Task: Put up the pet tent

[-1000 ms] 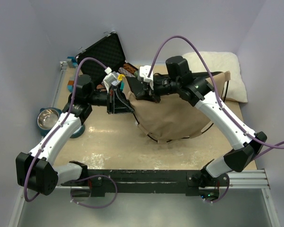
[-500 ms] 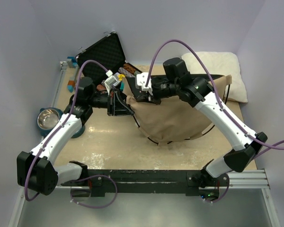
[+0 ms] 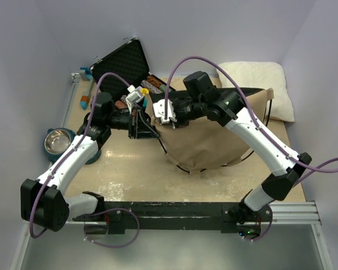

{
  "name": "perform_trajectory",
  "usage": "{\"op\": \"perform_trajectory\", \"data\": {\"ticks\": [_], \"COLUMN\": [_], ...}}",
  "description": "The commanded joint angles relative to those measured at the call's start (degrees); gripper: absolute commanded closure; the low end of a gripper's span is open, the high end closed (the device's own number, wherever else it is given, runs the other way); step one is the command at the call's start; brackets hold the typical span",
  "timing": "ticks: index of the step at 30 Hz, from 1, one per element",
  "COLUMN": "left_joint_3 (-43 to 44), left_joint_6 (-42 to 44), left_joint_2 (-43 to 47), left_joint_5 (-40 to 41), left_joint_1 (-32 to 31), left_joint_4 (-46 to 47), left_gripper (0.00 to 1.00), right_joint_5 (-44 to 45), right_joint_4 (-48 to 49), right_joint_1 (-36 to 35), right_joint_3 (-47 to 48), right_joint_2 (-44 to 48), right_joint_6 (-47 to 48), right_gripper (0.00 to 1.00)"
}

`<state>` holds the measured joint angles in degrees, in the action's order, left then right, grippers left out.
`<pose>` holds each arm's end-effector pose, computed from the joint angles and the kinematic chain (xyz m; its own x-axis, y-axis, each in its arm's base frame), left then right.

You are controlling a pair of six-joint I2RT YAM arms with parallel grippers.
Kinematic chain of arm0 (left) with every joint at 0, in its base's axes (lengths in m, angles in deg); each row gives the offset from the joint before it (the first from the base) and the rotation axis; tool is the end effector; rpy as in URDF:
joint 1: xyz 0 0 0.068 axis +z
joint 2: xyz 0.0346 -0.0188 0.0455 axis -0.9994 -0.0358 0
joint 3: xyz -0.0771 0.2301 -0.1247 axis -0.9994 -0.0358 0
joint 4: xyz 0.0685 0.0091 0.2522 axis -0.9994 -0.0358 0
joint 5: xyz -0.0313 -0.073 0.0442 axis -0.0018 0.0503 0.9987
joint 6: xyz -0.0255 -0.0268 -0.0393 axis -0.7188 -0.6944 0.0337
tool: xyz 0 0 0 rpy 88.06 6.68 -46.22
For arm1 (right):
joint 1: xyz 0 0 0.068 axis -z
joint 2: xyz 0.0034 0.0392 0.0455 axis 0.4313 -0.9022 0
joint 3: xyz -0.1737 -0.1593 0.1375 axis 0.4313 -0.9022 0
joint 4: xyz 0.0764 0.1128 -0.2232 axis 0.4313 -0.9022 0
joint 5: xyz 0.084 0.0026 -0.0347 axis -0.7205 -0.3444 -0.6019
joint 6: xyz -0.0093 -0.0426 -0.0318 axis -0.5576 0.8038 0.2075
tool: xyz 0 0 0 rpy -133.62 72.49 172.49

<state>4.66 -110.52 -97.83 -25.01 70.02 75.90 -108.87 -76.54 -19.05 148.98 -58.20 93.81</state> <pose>0.2389 -0.1131 0.3327 -0.6821 0.0701 -0.7279 0.7308 0.0311 -0.6819 0.2141 0.2392 0.4333 0.4701 -0.4869 -0.7362 -0.8799 -0.1936 -0.4338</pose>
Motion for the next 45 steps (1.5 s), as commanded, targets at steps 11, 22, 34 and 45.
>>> {"op": "perform_trajectory", "data": {"ticks": [11,22,34,45], "left_joint_3": [-0.78,-0.69,-0.51,-0.34], "left_joint_6": [2.27,2.36,1.92,2.01], "left_joint_2": [-1.28,-1.28,-1.9,-1.81], "left_joint_5": [2.88,3.14,2.61,2.96], "left_joint_1": [-1.23,-1.4,-1.84,-2.11], "left_joint_4": [-3.5,-3.59,-2.01,-2.27], "left_gripper": [1.0,1.0,1.0,1.0], "right_joint_5": [-2.45,-3.24,0.1,-1.4], "right_joint_4": [0.18,3.0,3.53,-4.29], "right_joint_1": [-1.28,-1.37,-0.67,7.15], "right_joint_3": [5.22,7.68,6.81,10.67], "right_joint_2": [-1.21,-3.14,-2.35,-6.13], "right_joint_6": [-4.72,-8.25,-13.25,-11.59], "right_gripper": [0.3,0.19,0.06,0.05]}}
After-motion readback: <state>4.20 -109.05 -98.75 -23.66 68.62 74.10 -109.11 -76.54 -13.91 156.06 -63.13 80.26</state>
